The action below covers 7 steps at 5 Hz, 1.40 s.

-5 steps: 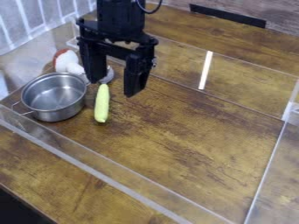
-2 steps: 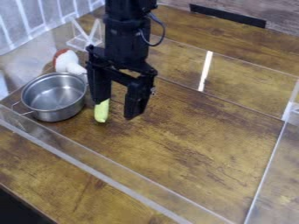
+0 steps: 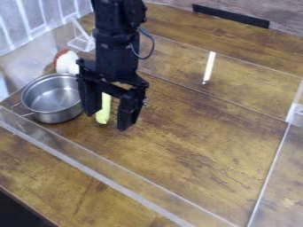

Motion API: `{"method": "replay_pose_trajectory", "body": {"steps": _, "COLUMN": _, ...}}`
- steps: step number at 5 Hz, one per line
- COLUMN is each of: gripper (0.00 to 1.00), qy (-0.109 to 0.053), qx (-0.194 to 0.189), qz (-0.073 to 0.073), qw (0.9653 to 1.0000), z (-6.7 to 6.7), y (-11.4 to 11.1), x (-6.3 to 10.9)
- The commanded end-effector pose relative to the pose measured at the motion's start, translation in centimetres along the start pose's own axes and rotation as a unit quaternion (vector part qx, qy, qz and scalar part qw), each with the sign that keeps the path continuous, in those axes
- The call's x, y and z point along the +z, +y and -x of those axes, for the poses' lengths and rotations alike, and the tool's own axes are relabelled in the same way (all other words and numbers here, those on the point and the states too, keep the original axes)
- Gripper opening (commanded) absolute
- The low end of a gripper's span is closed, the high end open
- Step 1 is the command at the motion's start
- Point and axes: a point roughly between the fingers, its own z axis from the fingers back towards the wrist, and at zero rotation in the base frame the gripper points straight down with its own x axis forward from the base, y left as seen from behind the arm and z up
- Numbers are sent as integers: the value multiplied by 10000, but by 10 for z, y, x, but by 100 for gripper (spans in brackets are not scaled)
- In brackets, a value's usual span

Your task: Move the green spoon to the right

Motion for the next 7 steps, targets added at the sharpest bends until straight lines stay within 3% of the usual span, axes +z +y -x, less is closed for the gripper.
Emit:
{"method": "replay_pose_trajectory", "body": {"steps": 1, "gripper": 100, "qy": -339, "qx": 97, "qz": -14, "qw": 9994, "z": -17, "y": 7, "x": 7}}
{"method": "replay_pose_trajectory", "body": {"steps": 2, "gripper": 100, "qy": -410, "qx": 113, "qz": -25, "qw": 9991, "z": -28, "y": 8, "x": -1}}
{"method": "replay_pose_trajectory", "body": {"steps": 4, "gripper": 100, "qy": -465, "qx": 214, "qz": -38, "qw": 9987, "z": -50, "y": 32, "x": 1}}
{"method": "replay_pose_trajectory", "body": {"steps": 5, "gripper": 100, "qy": -443, "qx": 350, "qz": -20, "qw": 9984, "z": -60, "y": 33, "x": -12}}
{"method": "replay_pose_trajectory", "body": {"steps": 6, "gripper": 0, "qy": -431, "qx": 484, "qz": 18, "qw": 9979, "z": -67, "y": 33, "x": -25}}
{"method": "replay_pose_trajectory", "body": {"steps": 7, "gripper": 0, "qy": -419, "qx": 609, "qz": 46, "qw": 9973, "z": -64, "y": 29, "x": -31}}
